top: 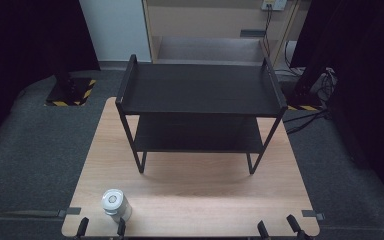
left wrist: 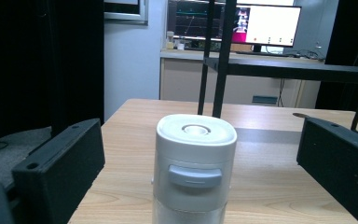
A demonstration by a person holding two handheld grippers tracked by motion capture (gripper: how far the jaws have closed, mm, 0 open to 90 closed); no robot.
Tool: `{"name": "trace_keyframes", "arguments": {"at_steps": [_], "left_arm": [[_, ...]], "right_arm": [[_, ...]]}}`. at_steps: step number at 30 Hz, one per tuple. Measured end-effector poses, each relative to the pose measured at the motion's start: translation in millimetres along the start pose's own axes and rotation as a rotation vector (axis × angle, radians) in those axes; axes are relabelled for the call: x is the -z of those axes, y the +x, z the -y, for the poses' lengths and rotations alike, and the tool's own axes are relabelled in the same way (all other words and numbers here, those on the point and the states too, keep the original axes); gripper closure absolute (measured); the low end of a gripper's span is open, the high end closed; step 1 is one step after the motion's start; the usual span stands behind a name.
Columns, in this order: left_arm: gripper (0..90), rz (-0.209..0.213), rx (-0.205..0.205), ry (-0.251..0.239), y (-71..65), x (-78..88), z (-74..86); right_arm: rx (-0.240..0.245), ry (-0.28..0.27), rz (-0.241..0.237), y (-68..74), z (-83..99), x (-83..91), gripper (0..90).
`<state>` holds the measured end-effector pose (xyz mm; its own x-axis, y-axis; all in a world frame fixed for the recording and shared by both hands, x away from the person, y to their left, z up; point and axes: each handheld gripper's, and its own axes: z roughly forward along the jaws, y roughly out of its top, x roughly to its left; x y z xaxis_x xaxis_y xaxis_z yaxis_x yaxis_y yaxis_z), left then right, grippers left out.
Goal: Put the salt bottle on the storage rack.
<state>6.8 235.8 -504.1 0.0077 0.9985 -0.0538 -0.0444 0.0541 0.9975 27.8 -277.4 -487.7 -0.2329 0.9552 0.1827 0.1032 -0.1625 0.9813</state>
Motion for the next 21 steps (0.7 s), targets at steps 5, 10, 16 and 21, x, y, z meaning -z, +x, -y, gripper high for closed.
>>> {"name": "trace_keyframes", "arguments": {"at_steps": [5,10,16,21], "left_arm": [[0.0,0.003,-0.003,-0.003,-1.3,0.7,0.8],[0.0,-0.001,-0.005,0.004,-1.7,-0.7,3.1],[0.0,-0.012,-0.006,0.01,-1.9,-6.5,8.7],[0.0,-0.012,0.002,0.019,-0.7,-15.1,13.9]], "right_arm": [[-0.002,0.001,0.001,0.8,0.8,3.3,3.1],[-0.001,0.008,-0.002,1.6,1.4,2.9,3.1],[-0.002,0.012,-0.004,2.7,2.5,0.6,3.2],[-0.001,0.018,-0.005,3.4,2.4,-1.5,3.2]]}}
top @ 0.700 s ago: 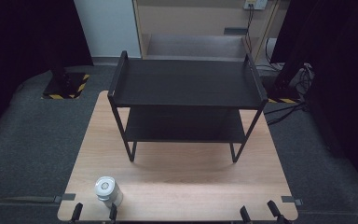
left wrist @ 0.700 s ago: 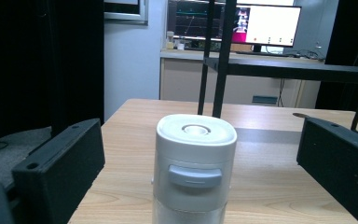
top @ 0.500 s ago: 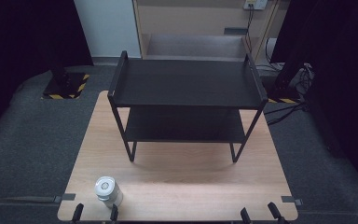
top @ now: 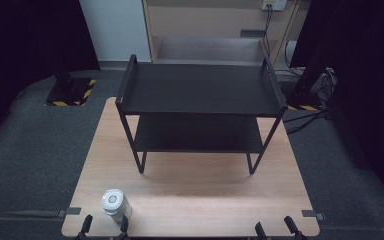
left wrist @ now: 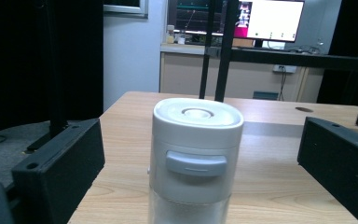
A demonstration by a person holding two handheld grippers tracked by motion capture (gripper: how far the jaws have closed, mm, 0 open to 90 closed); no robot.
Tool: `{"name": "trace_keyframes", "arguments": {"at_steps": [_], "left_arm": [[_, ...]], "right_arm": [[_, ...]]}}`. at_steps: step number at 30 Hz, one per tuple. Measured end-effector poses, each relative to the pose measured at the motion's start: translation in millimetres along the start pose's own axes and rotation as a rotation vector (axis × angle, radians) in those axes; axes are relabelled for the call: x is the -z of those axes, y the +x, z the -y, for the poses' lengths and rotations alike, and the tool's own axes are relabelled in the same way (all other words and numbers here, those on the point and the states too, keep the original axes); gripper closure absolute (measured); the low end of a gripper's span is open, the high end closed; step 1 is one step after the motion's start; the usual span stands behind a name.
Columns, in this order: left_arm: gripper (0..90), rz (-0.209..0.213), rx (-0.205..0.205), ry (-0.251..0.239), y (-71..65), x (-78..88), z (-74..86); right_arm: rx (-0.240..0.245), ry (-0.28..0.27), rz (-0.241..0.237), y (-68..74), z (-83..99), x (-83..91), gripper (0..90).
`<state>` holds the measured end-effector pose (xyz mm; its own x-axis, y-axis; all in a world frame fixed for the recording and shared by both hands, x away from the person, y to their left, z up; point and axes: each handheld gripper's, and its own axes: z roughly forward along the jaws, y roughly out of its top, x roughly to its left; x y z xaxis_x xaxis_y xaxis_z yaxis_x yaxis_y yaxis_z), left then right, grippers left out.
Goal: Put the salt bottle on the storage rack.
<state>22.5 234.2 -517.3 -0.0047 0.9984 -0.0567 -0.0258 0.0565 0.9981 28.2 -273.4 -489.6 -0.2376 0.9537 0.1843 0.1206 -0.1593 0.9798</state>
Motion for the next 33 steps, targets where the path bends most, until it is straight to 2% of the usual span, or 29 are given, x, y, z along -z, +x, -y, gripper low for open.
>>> {"name": "trace_keyframes", "arguments": {"at_steps": [10,15,20,22,24,27,33], "left_arm": [[0.5,0.008,-0.026,0.027,0.7,-23.2,6.6],[4.9,-0.006,-0.041,0.047,-3.3,-36.9,12.2],[10.8,-0.006,-0.055,0.042,-4.0,-39.2,12.4],[12.5,-0.001,-0.048,0.05,-1.9,-41.2,11.8],[17.6,0.003,-0.045,0.053,-0.4,-41.9,11.9],[30.0,0.023,-0.043,0.05,5.5,-41.0,12.3],[30.4,0.042,-0.044,0.058,11.7,-40.2,10.1]], "right_arm": [[-0.002,0.017,0.01,-1.3,1.4,-4.2,3.2],[-0.006,0.028,0.017,-2.2,3.6,-7.4,3.2],[-0.008,0.034,0.026,-3.9,3.7,-7.9,3.2],[-0.008,0.035,0.029,-5.1,3.6,-7.9,3.2],[-0.01,0.038,0.033,-5.9,3.3,-8.3,3.2],[-0.007,0.04,0.033,-6.6,2.9,-8.9,3.3],[-0.008,0.044,0.035,-7.2,2.6,-10.0,3.3]]}}
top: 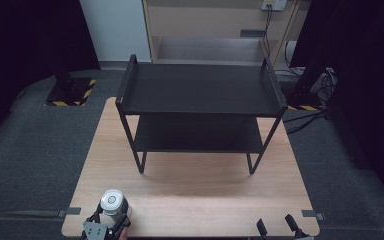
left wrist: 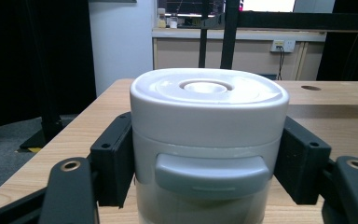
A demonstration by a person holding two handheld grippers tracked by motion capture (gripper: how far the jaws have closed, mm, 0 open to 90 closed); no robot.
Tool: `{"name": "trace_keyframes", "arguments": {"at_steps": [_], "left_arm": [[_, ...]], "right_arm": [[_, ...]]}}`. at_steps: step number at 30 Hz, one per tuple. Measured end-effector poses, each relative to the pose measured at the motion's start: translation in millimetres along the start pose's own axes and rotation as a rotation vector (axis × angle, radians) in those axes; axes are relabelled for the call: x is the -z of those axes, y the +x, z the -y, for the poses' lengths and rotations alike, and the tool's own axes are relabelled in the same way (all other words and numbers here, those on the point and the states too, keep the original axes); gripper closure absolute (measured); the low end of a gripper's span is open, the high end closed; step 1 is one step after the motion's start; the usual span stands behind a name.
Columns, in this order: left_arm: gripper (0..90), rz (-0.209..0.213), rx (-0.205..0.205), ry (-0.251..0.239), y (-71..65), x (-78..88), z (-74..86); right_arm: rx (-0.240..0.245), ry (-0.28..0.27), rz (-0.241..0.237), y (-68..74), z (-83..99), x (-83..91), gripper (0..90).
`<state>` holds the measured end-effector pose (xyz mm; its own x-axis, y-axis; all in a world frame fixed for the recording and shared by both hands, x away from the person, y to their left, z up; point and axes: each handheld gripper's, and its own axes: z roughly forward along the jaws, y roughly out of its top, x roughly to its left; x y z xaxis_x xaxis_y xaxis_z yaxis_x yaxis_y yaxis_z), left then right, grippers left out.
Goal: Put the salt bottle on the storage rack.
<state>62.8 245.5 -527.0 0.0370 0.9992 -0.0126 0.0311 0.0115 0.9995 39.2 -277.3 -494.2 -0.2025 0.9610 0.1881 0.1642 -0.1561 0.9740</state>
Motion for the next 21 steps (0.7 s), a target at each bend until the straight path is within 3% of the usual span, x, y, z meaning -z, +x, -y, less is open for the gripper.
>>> {"name": "trace_keyframes", "arguments": {"at_steps": [11,15,21], "left_arm": [[30.6,0.012,-0.008,0.007,2.7,-0.6,-2.0],[30.6,0.021,-0.008,0.023,4.7,0.9,-8.8],[30.6,0.032,0.001,-0.007,3.4,12.1,-26.2]], "right_arm": [[0.006,0.008,-0.009,2.5,-0.4,-3.6,3.8],[0.005,0.009,-0.007,2.3,-0.5,-3.1,3.8],[0.006,-0.014,-0.008,3.5,-5.7,-1.5,4.1]]}}
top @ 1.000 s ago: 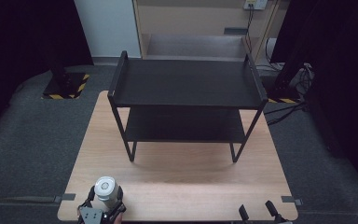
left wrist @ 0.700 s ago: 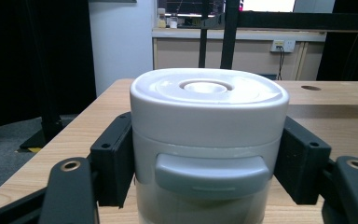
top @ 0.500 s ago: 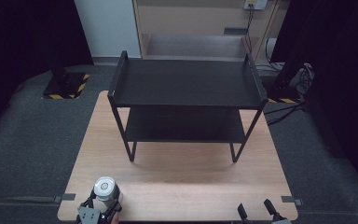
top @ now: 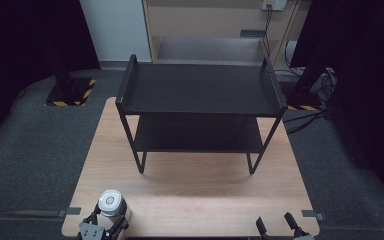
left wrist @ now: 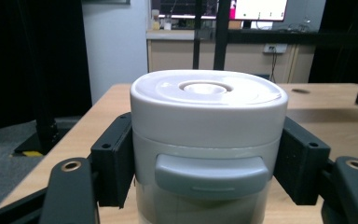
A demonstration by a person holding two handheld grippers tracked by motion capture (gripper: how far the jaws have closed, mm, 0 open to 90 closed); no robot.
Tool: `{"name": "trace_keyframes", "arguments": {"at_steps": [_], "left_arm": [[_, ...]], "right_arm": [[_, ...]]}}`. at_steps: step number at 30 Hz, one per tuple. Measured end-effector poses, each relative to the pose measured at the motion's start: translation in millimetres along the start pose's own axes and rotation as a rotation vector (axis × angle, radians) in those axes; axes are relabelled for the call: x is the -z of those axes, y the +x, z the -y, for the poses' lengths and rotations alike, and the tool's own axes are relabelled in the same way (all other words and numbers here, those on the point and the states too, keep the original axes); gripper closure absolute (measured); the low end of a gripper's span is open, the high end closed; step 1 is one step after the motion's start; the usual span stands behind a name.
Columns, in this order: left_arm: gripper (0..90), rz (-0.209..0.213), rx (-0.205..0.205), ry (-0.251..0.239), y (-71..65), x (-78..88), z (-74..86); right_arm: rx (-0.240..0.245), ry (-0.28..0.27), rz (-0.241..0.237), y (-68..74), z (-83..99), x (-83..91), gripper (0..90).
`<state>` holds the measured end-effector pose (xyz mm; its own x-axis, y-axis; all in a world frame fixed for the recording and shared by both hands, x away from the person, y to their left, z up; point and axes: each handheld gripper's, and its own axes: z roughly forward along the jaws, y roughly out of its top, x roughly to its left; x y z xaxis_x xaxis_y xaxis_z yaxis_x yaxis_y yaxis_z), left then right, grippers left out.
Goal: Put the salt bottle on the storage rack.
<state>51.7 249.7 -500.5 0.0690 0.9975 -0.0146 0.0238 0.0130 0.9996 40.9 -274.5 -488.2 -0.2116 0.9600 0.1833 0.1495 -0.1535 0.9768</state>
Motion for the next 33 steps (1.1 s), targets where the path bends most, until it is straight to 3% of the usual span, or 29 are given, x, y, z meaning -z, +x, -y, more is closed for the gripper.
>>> {"name": "trace_keyframes", "arguments": {"at_steps": [10,16,25,33], "left_arm": [[30.5,0.051,-0.005,-0.061,-5.9,6.5,-50.8],[30.5,0.082,-0.007,-0.066,-11.1,1.9,-74.5],[30.5,0.106,-0.015,-0.067,-20.5,-7.9,-97.3],[30.5,0.146,-0.024,-0.064,-33.2,-28.5,-119.8]], "right_arm": [[0.002,-0.003,-0.024,8.7,1.0,-5.9,4.2],[-0.011,-0.016,-0.03,13.8,2.2,-9.8,4.2],[-0.012,-0.02,-0.034,14.8,-1.6,-11.9,4.2],[-0.014,-0.013,-0.029,13.8,-3.2,-13.0,4.4]]}}
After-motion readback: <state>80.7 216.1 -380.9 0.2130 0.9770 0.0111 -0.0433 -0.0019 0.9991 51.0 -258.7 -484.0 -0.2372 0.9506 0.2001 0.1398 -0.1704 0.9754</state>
